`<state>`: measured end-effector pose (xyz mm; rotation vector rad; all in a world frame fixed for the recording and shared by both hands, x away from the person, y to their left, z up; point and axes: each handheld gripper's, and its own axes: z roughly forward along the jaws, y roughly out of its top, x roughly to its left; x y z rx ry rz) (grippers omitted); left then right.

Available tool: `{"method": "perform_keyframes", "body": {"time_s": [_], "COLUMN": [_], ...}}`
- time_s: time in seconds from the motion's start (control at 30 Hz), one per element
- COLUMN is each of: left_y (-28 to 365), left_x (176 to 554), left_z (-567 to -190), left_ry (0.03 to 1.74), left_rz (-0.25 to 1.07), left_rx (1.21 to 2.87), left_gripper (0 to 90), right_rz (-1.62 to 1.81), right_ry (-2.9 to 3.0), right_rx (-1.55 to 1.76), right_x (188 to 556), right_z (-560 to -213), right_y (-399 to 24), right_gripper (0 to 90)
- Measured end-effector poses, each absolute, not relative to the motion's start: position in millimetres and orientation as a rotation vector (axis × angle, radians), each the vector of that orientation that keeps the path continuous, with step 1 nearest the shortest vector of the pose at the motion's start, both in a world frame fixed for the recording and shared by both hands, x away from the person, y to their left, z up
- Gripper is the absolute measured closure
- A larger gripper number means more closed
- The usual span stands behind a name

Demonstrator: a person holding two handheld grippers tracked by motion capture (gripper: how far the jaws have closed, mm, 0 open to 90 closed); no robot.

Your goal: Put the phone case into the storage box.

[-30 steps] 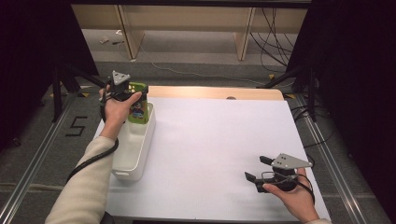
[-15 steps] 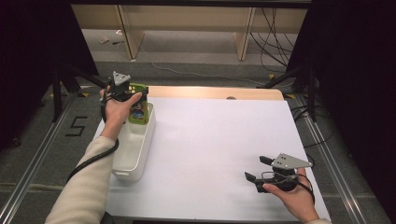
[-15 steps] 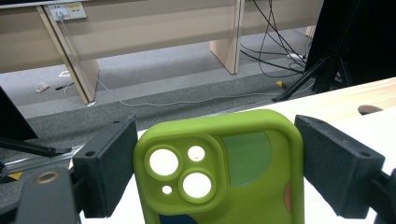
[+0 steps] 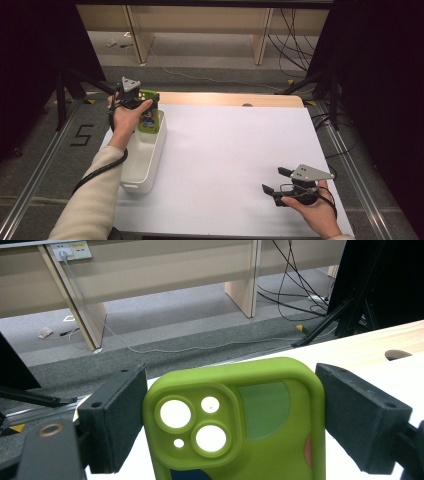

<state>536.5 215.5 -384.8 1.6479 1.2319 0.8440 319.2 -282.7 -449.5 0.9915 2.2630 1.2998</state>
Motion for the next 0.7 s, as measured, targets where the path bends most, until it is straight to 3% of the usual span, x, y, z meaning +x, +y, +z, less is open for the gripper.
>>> {"method": "perform_keyframes", "body": {"time_s": [0.7], "left_y": [215.1], "left_x": [538.1], "left_z": [-387.8], "left_ry": [1.237], "left_rz": [0.843], "left_rx": [1.655], "left_gripper": [15.8], "right_rz": [1.298], "right_ry": [2.264], "right_rx": [0.992], "right_x": [319.3], "right_z": [-449.7], "right_y": [-283.0], "right_gripper": [16.5]}}
